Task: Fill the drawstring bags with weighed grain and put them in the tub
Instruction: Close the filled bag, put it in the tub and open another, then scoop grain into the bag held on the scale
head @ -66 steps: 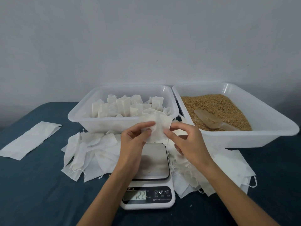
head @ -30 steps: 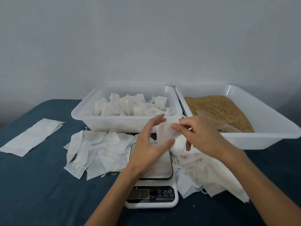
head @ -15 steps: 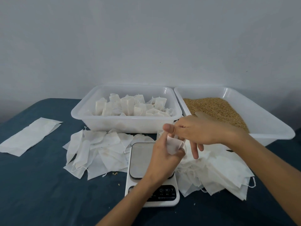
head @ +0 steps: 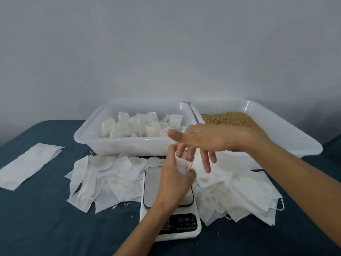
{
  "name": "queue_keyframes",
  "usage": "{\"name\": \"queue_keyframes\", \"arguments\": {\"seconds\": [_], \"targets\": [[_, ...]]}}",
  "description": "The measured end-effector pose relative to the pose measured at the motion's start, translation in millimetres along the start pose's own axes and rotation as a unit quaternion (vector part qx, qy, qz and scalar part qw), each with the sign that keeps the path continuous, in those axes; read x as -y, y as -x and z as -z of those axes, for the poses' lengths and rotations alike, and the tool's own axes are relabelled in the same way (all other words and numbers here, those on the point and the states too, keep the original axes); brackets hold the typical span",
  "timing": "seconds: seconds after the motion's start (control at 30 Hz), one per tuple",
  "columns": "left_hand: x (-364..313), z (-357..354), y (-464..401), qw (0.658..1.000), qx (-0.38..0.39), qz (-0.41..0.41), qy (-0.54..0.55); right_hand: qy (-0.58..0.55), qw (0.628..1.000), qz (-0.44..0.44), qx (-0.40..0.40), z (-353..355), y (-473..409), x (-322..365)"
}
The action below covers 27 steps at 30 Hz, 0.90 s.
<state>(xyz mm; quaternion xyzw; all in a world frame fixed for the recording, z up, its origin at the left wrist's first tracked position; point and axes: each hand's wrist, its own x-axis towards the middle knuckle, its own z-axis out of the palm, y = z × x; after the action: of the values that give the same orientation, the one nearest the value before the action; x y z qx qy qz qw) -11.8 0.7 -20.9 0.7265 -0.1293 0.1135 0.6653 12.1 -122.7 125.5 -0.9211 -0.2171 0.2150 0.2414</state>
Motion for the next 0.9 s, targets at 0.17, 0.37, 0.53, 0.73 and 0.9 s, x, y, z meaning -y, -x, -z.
{"name": "queue_keyframes", "arguments": {"seconds": [0.17, 0.37, 0.53, 0.73, 0.9], "targets": [[4, 7, -2, 0.998, 0.003, 0.043, 0.047, -0.067, 0.985, 0.035, -0.156, 30, 0, -36], [12, 3, -1, 0.997, 0.027, 0.059, 0.053, 0.066, 0.948, -0.130, -0.283, 59, 1, -161], [16, 3, -3, 0.996, 0.011, 0.065, 0.063, 0.171, 0.926, -0.285, -0.177, 44, -3, -227], [16, 7, -8, 0.996, -0.006, 0.064, 0.061, 0.235, 0.913, -0.291, -0.164, 40, -18, -240], [20, 11, -11, 0.996, -0.020, 0.055, 0.069, 0.279, 0.889, -0.294, -0.214, 54, -21, -243]]}}
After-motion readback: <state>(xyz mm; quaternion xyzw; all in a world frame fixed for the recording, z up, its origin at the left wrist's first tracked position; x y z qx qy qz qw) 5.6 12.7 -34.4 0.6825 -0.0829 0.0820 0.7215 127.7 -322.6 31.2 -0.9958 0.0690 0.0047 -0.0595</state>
